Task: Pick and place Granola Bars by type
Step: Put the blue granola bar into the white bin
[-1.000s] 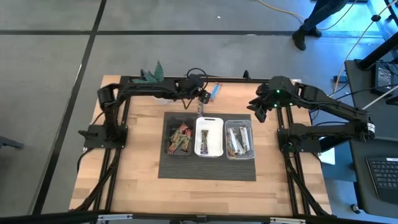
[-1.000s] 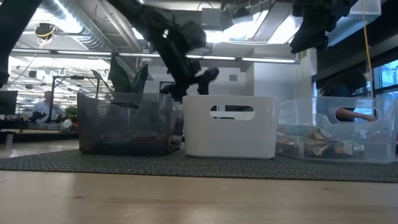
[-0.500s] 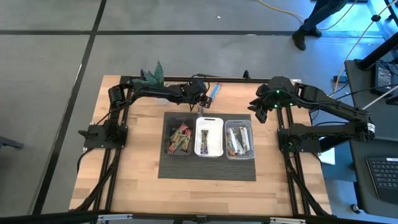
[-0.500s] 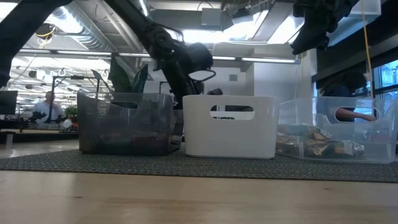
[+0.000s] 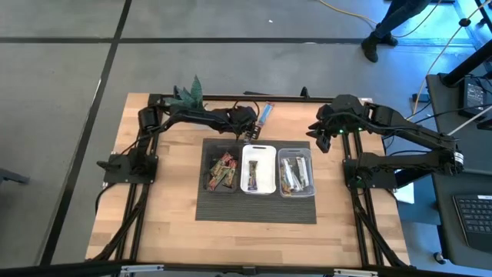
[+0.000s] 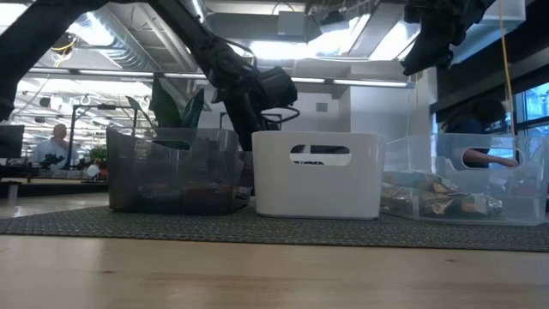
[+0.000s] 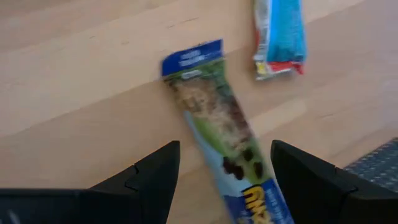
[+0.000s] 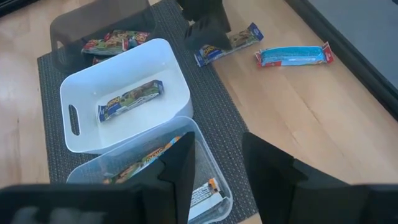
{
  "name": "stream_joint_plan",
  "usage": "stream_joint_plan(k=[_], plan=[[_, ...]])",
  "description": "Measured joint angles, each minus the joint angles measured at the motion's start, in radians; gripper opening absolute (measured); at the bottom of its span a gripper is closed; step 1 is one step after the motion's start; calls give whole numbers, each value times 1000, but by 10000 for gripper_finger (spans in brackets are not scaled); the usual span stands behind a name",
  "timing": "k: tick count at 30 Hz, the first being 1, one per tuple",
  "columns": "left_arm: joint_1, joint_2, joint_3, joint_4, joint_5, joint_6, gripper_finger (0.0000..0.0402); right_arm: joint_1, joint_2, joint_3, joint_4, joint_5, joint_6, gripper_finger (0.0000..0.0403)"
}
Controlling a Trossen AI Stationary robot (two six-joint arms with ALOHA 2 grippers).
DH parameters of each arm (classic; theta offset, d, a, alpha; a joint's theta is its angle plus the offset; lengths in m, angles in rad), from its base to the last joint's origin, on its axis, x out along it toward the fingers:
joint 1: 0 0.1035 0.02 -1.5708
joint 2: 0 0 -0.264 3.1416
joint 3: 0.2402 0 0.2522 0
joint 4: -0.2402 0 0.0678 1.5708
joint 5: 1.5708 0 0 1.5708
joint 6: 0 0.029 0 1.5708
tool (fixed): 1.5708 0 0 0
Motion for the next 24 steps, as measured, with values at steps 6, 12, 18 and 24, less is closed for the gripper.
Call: stream_joint_plan(k=[6,12,18,24], plan=[[-5,32,2,-7,18,2,243,0,0,0,-2,0,-22,136],[-11,42,5,-23,-1,-20,242,0,0,0,-14,0,-23,136],[-8,45,21,-56,-2,-21,205,0,0,0,-49,0,-23,136],[-7,51,51,-82,0,18,152,0,0,0,-53,1,-23,136]])
